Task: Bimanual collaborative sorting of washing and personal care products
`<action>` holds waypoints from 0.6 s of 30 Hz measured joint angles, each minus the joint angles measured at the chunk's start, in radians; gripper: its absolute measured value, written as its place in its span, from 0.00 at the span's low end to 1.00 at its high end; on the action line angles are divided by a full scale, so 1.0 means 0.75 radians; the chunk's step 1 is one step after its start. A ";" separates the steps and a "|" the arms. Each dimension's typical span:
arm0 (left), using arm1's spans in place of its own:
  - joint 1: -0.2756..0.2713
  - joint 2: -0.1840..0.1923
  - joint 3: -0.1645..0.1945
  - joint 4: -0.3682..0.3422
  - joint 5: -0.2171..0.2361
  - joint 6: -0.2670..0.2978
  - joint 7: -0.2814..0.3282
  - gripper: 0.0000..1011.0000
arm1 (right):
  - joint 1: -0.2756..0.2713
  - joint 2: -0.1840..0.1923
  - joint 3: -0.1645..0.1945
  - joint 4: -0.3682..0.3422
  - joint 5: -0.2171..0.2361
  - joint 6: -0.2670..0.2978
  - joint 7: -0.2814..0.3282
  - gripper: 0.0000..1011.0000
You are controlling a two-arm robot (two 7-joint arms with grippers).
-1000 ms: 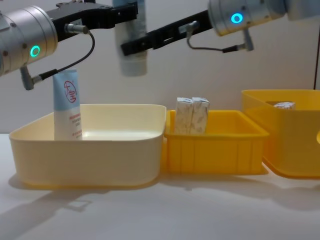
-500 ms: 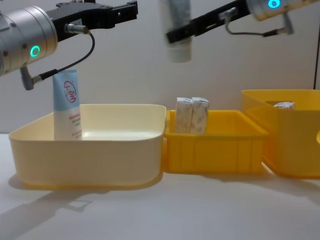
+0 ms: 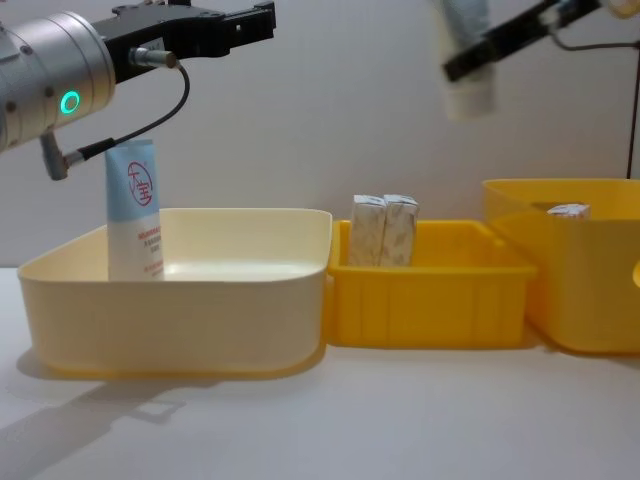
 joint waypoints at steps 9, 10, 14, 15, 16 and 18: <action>0.000 0.000 0.000 0.000 0.000 0.000 0.000 0.99 | 0.048 0.082 0.005 0.038 -0.029 0.165 0.015 0.54; 0.000 0.000 0.000 0.000 0.000 0.000 0.000 0.99 | 0.057 0.092 0.004 0.049 -0.034 0.190 0.023 0.54; 0.000 0.000 0.000 0.000 0.000 0.000 0.000 0.99 | 0.081 0.111 -0.001 0.081 -0.042 0.242 0.045 0.54; 0.000 0.000 0.000 0.000 0.000 0.000 0.000 0.99 | 0.092 0.119 -0.006 0.098 -0.046 0.265 0.058 0.54; 0.000 0.000 0.000 0.000 0.000 0.000 0.000 0.99 | 0.105 0.125 -0.012 0.115 -0.051 0.289 0.075 0.54; 0.000 0.000 0.000 0.000 0.000 0.000 0.000 0.99 | 0.112 0.128 -0.015 0.124 -0.053 0.299 0.083 0.54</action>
